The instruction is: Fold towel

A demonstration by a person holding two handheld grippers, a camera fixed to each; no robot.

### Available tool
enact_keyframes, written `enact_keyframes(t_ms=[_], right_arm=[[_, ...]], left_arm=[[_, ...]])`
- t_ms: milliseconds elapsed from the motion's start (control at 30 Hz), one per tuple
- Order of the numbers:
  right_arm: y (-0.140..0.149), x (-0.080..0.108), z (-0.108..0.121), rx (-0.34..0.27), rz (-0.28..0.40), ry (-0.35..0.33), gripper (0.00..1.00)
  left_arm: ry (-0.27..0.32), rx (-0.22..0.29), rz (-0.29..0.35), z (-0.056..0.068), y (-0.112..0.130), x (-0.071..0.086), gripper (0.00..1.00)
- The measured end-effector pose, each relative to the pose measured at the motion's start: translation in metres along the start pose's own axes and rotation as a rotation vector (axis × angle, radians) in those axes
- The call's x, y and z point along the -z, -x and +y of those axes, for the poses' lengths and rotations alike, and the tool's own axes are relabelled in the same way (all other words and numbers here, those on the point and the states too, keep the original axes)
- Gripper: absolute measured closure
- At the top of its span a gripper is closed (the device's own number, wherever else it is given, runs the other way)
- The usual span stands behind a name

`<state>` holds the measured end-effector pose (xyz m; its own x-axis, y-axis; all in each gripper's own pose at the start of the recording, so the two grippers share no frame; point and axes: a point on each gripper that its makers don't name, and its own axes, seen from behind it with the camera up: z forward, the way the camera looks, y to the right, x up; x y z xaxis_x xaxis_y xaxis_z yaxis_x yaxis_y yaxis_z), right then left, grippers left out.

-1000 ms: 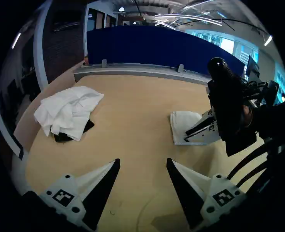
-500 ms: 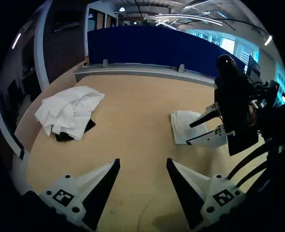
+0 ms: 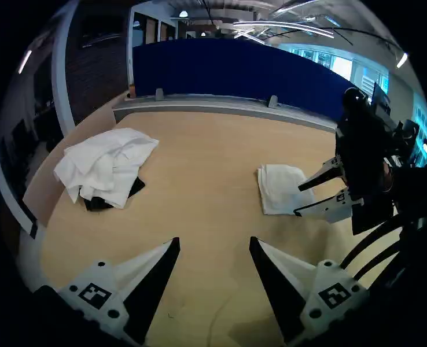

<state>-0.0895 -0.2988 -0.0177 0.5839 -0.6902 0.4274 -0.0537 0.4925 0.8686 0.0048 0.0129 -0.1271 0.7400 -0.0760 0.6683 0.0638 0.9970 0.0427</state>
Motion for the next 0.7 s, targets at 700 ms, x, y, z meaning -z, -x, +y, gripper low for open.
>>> enact_keyframes(t_ms=[700], right_arm=[[0.066, 0.025, 0.017, -0.104, -0.060, 0.083, 0.01]], left_arm=[[0.010, -0.001, 0.002, 0.003, -0.001, -0.002, 0.11]])
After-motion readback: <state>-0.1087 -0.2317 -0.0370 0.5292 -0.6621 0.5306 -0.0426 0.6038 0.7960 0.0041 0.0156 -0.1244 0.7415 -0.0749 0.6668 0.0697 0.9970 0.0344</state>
